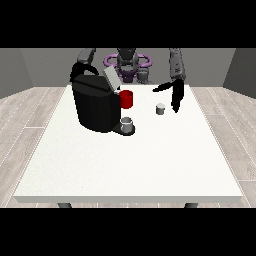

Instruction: Insert the coffee pod into the coffee machine and close the lid

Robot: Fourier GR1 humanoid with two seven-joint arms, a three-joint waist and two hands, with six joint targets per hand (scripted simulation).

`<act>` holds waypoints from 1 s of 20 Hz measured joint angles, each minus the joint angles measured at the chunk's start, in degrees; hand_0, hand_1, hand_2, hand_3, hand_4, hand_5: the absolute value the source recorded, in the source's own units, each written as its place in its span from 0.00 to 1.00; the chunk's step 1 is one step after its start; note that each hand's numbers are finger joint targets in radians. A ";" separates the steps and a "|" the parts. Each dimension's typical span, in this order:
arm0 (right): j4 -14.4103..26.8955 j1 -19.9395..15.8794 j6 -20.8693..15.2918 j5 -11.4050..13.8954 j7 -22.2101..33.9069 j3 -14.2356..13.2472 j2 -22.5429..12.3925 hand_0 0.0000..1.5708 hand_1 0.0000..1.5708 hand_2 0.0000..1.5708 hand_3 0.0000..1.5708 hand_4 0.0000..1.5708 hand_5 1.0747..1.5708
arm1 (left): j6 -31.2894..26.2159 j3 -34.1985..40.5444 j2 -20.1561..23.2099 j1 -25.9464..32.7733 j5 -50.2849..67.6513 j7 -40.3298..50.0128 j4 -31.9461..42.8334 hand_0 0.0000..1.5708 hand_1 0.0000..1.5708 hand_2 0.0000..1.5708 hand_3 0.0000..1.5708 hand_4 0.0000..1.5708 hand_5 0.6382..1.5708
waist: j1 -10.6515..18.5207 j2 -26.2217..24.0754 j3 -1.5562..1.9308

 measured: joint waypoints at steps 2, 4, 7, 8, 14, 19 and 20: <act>2.50 -0.32 -0.93 0.54 -2.03 -0.05 0.45 0.00 0.00 0.00 0.00 0.27 1.00 | 0.60 -1.02 -0.48 -0.67 -1.50 -0.62 0.75 0.07 0.07 0.32 0.00 0.00 1.00 | 0.68 0.53 -0.01; 3.57 -1.22 -1.39 1.05 -1.07 -0.40 -0.01 0.00 0.00 0.00 0.00 0.27 1.00 | 0.97 -1.87 -0.57 -0.85 -3.06 -0.85 2.02 0.28 0.28 0.39 0.19 0.00 1.00 | 1.08 0.22 0.01; 5.19 -2.12 -1.98 1.42 -0.49 -0.67 -0.02 0.00 0.00 0.00 0.00 0.26 1.00 | 1.99 -2.47 -1.35 -1.40 -4.82 -0.33 4.26 0.51 0.51 0.54 0.32 0.00 1.00 | 1.45 -0.40 0.00; 5.21 -2.11 -1.96 1.45 -0.57 -0.55 0.05 0.00 0.00 0.00 0.00 0.26 1.00 | 2.04 -2.06 -0.62 -1.80 -5.13 -0.83 5.45 0.48 0.48 0.52 0.33 0.00 1.00 | 1.11 0.02 0.00; 4.84 -3.11 -2.21 2.14 0.79 0.21 0.11 0.00 0.00 0.00 0.00 0.27 1.00 | 3.42 -3.09 1.52 -3.42 -9.54 -2.70 10.58 0.36 0.36 0.44 0.26 0.00 1.00 | -0.20 0.91 -0.01; 4.34 -2.23 -2.23 2.31 0.77 1.52 0.79 0.00 0.00 0.00 0.00 0.30 1.00 | 6.47 -4.44 2.15 -4.12 -13.67 -4.87 13.60 0.43 0.43 0.52 0.35 0.00 1.00 | -1.19 0.97 -0.01; 4.88 -2.60 -2.69 2.28 0.59 1.50 0.96 0.00 0.00 0.00 0.00 0.33 1.00 | 6.76 -4.57 2.33 -4.72 -14.28 -5.19 13.92 0.44 0.44 0.53 0.38 0.00 1.00 | -0.94 1.20 -0.01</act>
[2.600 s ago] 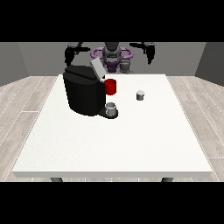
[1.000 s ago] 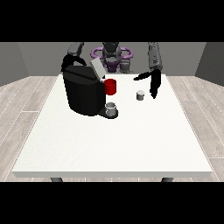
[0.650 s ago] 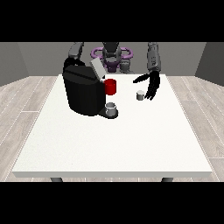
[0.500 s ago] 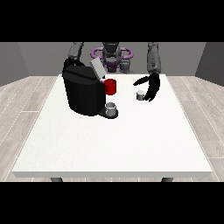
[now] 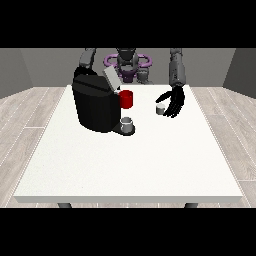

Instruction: Insert the coffee pod into the coffee machine and close the lid

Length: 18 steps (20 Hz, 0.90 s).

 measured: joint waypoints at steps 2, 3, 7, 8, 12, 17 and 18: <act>-0.31 0.15 -0.12 0.13 0.15 0.12 -0.04 0.00 0.00 0.00 0.00 0.34 1.00 | 2.09 -0.02 -0.45 -0.13 -1.19 -1.14 1.15 0.46 0.46 0.55 0.41 0.15 1.00 | -0.20 -0.15 0.04; -0.22 0.09 0.28 -0.09 0.05 -0.11 -0.37 0.00 0.00 0.00 0.00 0.31 1.00 | 2.73 0.12 -0.48 -0.41 -1.55 -1.69 1.58 0.44 0.44 0.54 0.41 0.18 1.00 | -0.16 -0.18 0.03; 1.03 -0.21 0.57 -0.58 -0.73 -0.68 -0.37 0.00 0.00 0.00 0.00 0.33 1.00 | 5.59 0.28 -1.62 -2.41 -3.20 -1.07 2.85 0.53 0.53 0.62 0.48 0.24 1.00 | -0.27 -0.11 0.02; 1.48 -1.07 0.18 -0.70 -0.52 -1.23 -0.41 0.00 0.00 0.00 0.00 0.32 1.00 | 6.16 0.25 -1.58 -2.83 -3.65 -1.24 2.99 0.59 0.59 0.66 0.53 0.23 1.00 | 0.05 0.15 0.03; 1.35 -1.27 0.82 -1.54 -1.48 -1.43 -0.33 0.00 0.00 0.00 0.00 0.32 1.00 | 8.50 -0.13 -0.77 -3.27 -5.97 -2.86 4.68 0.57 0.57 0.64 0.49 0.20 1.00 | -0.64 1.13 0.05; 2.18 -1.21 1.74 -2.33 -2.50 -2.17 -0.94 0.00 0.00 0.00 0.00 0.27 1.00 | 8.91 -0.60 0.36 -4.23 -8.17 -3.94 6.37 0.78 0.78 0.86 0.83 0.30 1.00 | -0.75 1.57 0.10; 1.56 -1.32 1.93 -2.42 -1.39 -2.13 -1.24 0.00 0.00 0.00 0.00 0.26 1.00 | 8.86 -0.54 0.35 -4.31 -8.37 -4.19 6.92 0.81 0.81 0.89 0.87 0.32 1.00 | -0.94 1.18 0.10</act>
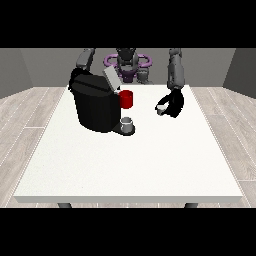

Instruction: Insert the coffee pod into the coffee machine and close the lid

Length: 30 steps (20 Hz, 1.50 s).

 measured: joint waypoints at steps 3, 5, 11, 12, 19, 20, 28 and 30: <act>0.40 -0.62 -0.29 -0.43 1.03 -0.65 -0.15 0.00 0.00 0.00 0.00 0.27 1.00 | -1.35 -0.13 -0.19 -1.22 -0.28 -0.93 0.10 0.93 0.93 0.93 0.90 0.39 1.00 | 0.24 -0.83 -0.05; 0.79 -0.84 -0.59 -0.65 1.58 -1.08 -0.17 0.00 0.00 0.00 0.00 0.27 1.00 | -3.06 -0.26 -0.15 -1.91 -0.02 -2.63 -0.37 0.92 0.92 0.92 0.88 0.40 1.00 | 0.65 -1.52 -0.07; 4.07 -0.20 -0.97 -0.64 -0.29 -1.13 0.77 0.00 0.00 0.00 0.00 0.31 1.00 | -7.71 -0.09 0.02 -7.09 0.53 -1.81 -2.88 0.79 0.79 0.84 0.84 0.34 1.00 | 0.85 -3.36 -0.07; 5.15 -0.63 -0.95 -0.84 -0.13 -1.59 0.55 0.00 0.00 0.00 0.00 0.31 1.00 | -8.59 -0.64 -0.82 -7.56 0.36 -1.18 -3.58 0.80 0.80 0.84 0.83 0.34 1.00 | 1.46 -4.12 -0.06; 7.13 -1.07 0.46 -1.13 -1.15 -1.54 -0.04 0.00 0.00 0.00 0.00 0.31 1.00 | -14.57 -0.14 0.76 -13.01 0.67 0.11 -5.95 0.80 0.80 0.85 0.82 0.35 1.00 | 0.85 -5.50 -0.07; 6.82 -1.04 0.59 -1.26 -0.80 -1.46 -0.06 0.00 0.00 0.00 0.00 0.32 1.00 | -14.86 -0.01 0.77 -13.19 0.64 0.23 -6.09 0.80 0.80 0.85 0.82 0.35 1.00 | 0.60 -5.81 -0.06; 5.47 -2.45 -0.08 -1.45 -1.50 -0.49 0.82 0.00 0.00 0.00 0.00 0.32 1.00 | -16.89 2.09 3.11 -18.03 0.56 1.57 -6.75 0.65 0.65 0.77 0.78 0.32 1.00 | -1.25 -4.25 -0.07; 4.68 -2.47 0.11 -1.38 -1.17 0.11 1.06 0.00 0.00 0.00 0.00 0.33 1.00 | -17.21 2.92 3.73 -19.36 0.74 2.13 -6.38 0.81 0.81 0.83 0.79 0.33 1.00 | -2.34 -3.95 -0.08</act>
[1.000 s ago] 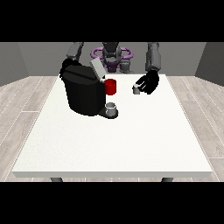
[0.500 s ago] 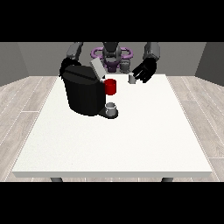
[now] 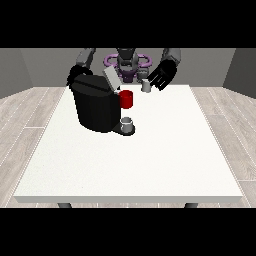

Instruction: Insert the coffee pod into the coffee machine and close the lid

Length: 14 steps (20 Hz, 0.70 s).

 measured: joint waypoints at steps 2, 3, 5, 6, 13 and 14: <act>-0.41 -0.43 0.31 0.15 -0.01 0.31 -0.20 0.00 0.00 0.00 0.00 0.32 1.00 | -0.35 1.14 0.70 -1.77 0.52 0.67 0.19 0.77 0.77 0.79 0.76 0.31 1.00 | -0.78 0.78 0.01; -0.42 -0.06 0.04 0.34 0.00 0.78 0.00 0.00 0.00 0.00 0.00 0.31 1.00 | -0.53 1.29 0.55 -2.44 0.52 1.48 0.24 0.79 0.79 0.80 0.76 0.30 1.00 | -1.07 0.58 0.00; -1.27 -1.41 -0.16 0.74 1.37 1.15 -0.24 0.00 0.00 0.00 0.00 0.32 1.00 | -0.79 2.12 1.08 -4.47 0.77 2.51 0.69 0.82 0.82 0.85 0.81 0.31 1.00 | -2.21 1.45 0.01; -1.61 -1.24 -0.10 0.94 1.29 1.46 -0.22 0.00 0.00 0.00 0.00 0.33 1.00 | -1.18 2.44 1.49 -5.37 0.84 3.04 0.94 0.80 0.80 0.84 0.80 0.31 1.00 | -2.85 1.66 0.00; -2.79 -2.49 0.12 0.63 2.40 0.40 -1.60 0.00 0.00 0.00 0.00 0.33 1.00 | -1.90 2.71 2.25 -8.71 0.12 4.08 1.24 0.80 0.80 0.83 0.79 0.31 1.00 | -4.41 3.28 0.01; -2.81 -2.78 -0.46 0.90 2.31 0.38 -1.37 0.00 0.00 0.00 0.00 0.31 1.00 | -1.54 2.63 1.69 -8.90 0.00 4.28 1.23 0.81 0.81 0.83 0.79 0.31 1.00 | -4.37 3.57 0.01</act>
